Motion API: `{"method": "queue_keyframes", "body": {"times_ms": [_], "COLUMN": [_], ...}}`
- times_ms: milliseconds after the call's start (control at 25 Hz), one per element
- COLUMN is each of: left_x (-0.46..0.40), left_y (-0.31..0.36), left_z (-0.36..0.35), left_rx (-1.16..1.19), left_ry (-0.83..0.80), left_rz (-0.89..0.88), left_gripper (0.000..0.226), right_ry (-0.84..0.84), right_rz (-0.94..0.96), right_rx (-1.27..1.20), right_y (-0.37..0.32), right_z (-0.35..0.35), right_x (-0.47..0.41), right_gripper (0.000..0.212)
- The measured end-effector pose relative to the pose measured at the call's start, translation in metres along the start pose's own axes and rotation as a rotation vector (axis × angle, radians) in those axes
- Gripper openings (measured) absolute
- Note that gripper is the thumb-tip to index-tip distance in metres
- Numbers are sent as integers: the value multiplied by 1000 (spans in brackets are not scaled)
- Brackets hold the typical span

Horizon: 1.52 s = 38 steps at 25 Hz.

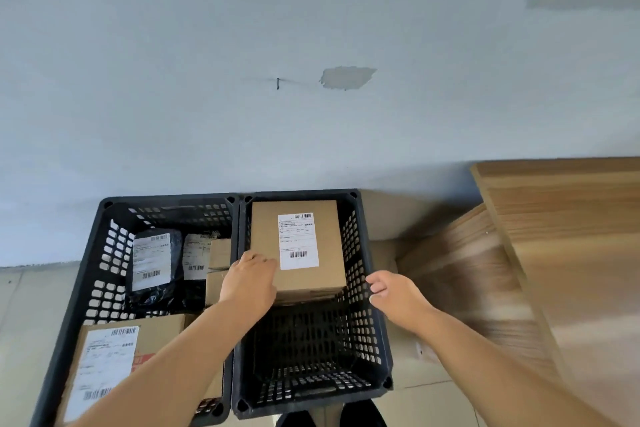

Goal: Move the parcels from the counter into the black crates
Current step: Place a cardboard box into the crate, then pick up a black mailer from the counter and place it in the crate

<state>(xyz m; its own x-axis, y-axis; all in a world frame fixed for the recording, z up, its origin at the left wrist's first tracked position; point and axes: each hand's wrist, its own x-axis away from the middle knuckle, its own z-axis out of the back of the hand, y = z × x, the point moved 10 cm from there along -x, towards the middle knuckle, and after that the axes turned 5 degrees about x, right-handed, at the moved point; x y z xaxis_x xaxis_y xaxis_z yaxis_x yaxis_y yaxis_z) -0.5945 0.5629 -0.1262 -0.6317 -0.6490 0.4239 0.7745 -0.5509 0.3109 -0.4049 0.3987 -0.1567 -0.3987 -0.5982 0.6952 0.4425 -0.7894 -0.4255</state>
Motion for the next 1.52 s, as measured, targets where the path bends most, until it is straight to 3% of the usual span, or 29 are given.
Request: {"method": "queue_keyframes", "body": {"times_ms": [320, 480, 640, 800, 1040, 1280, 1520], "left_x": [32, 43, 57, 90, 130, 159, 183], "left_y": [138, 221, 298, 375, 474, 592, 677], "left_z": [35, 36, 29, 14, -11, -31, -85], "left_rx": [182, 190, 163, 138, 96, 100, 161], "left_ry": [36, 88, 89, 61, 71, 133, 43], "left_rz": [-188, -398, -507, -610, -663, -645, -605], "left_gripper": [37, 41, 40, 38, 36, 31, 28], "right_ry": [262, 397, 525, 653, 685, 716, 741], "right_rz": [-23, -94, -165, -229, -224, -139, -102], "right_rx": [-213, -305, -446, -551, -684, -717, -745], "right_y": [34, 88, 153, 224, 337, 446, 537], "right_z": [80, 115, 138, 152, 171, 238, 285], "right_x": [113, 175, 236, 294, 350, 386, 427], "right_gripper": [31, 30, 16, 22, 21, 24, 25]}}
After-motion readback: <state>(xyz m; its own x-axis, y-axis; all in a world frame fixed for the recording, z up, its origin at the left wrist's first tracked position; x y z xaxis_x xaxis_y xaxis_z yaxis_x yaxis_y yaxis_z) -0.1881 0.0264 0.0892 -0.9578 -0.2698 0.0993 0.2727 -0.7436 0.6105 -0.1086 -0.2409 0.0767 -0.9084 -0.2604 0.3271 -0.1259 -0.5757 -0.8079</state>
